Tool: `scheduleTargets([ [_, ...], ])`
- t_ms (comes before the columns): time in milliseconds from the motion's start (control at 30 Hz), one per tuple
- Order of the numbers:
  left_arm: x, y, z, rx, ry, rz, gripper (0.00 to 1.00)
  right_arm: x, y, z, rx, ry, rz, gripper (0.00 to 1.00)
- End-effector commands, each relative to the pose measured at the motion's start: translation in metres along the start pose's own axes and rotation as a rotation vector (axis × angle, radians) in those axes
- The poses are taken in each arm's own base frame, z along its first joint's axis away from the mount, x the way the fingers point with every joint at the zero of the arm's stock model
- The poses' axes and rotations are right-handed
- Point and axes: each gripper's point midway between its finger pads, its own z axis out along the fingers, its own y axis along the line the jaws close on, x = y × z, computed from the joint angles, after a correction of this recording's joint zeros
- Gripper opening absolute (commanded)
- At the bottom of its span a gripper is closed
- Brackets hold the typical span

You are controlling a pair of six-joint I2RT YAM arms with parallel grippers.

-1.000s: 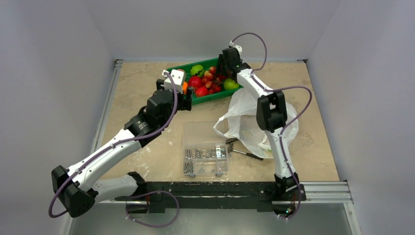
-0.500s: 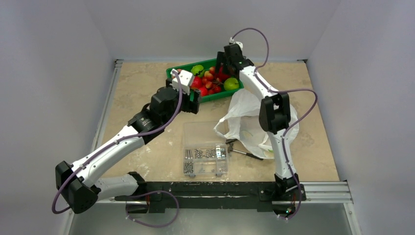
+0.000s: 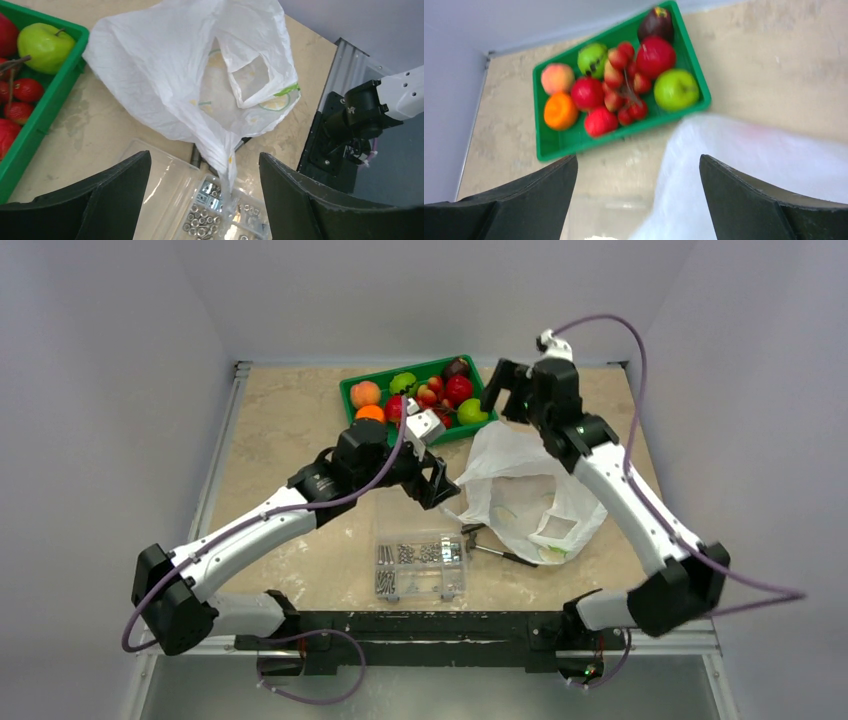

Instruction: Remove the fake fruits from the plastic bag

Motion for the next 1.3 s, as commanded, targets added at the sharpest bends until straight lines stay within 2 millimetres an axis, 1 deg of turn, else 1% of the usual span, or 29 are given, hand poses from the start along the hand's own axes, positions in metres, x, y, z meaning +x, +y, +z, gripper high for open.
scheduleTargets([
  [0,-0.015,-0.029,0.005,0.114,-0.018,0.031,0.76,0.027,-0.018,-0.062,-0.046,-0.031,0.074,0.92],
  [100,-0.005,-0.033,0.015,0.117,0.023,0.026,0.66,0.040,-0.048,-0.107,0.035,-0.037,0.069,0.93],
  [200,0.008,-0.035,0.024,0.113,0.083,0.025,0.58,0.048,-0.065,-0.143,0.062,-0.052,0.069,0.92],
  [233,0.011,-0.037,0.027,0.115,0.094,0.026,0.56,0.049,-0.069,-0.152,0.068,-0.062,0.066,0.92],
  [300,0.019,-0.039,0.032,0.116,0.120,0.029,0.54,0.063,-0.066,-0.163,0.017,-0.033,0.083,0.90],
  [333,0.022,-0.039,0.034,0.109,0.132,0.034,0.53,0.073,-0.063,-0.165,-0.013,-0.006,0.094,0.89],
  [367,0.024,-0.039,0.036,0.105,0.143,0.041,0.52,0.090,-0.062,-0.164,-0.037,0.041,0.114,0.86],
  [433,0.030,-0.040,0.038,0.099,0.161,0.057,0.49,0.120,-0.062,-0.158,-0.067,0.112,0.144,0.83],
  [500,0.032,-0.041,0.039,0.095,0.167,0.068,0.44,0.143,-0.069,-0.149,-0.054,0.157,0.169,0.81],
  [567,0.033,-0.042,0.039,0.095,0.169,0.075,0.38,0.157,-0.075,-0.141,-0.035,0.164,0.203,0.80],
  [600,0.032,-0.042,0.039,0.094,0.169,0.078,0.35,0.161,-0.077,-0.137,-0.028,0.159,0.219,0.80],
  [733,0.033,-0.042,0.039,0.092,0.171,0.082,0.20,0.161,-0.090,-0.117,0.030,0.081,0.265,0.79],
  [833,0.032,-0.044,0.038,0.097,0.168,0.088,0.12,0.160,-0.101,-0.097,0.090,0.008,0.334,0.79],
  [933,0.031,-0.046,0.038,0.102,0.166,0.089,0.08,0.160,-0.099,-0.072,0.065,-0.062,0.405,0.77],
  [1033,0.030,-0.047,0.036,0.104,0.161,0.092,0.05,0.155,-0.109,-0.049,0.104,-0.157,0.459,0.76],
  [1100,0.029,-0.048,0.035,0.105,0.159,0.097,0.03,0.153,-0.117,-0.035,0.139,-0.204,0.450,0.77],
  [1133,0.029,-0.048,0.034,0.106,0.158,0.100,0.00,0.154,-0.118,-0.027,0.140,-0.215,0.455,0.77],
  [1267,0.025,-0.049,0.032,0.110,0.144,0.106,0.00,0.154,-0.117,0.000,0.160,-0.232,0.460,0.80],
])
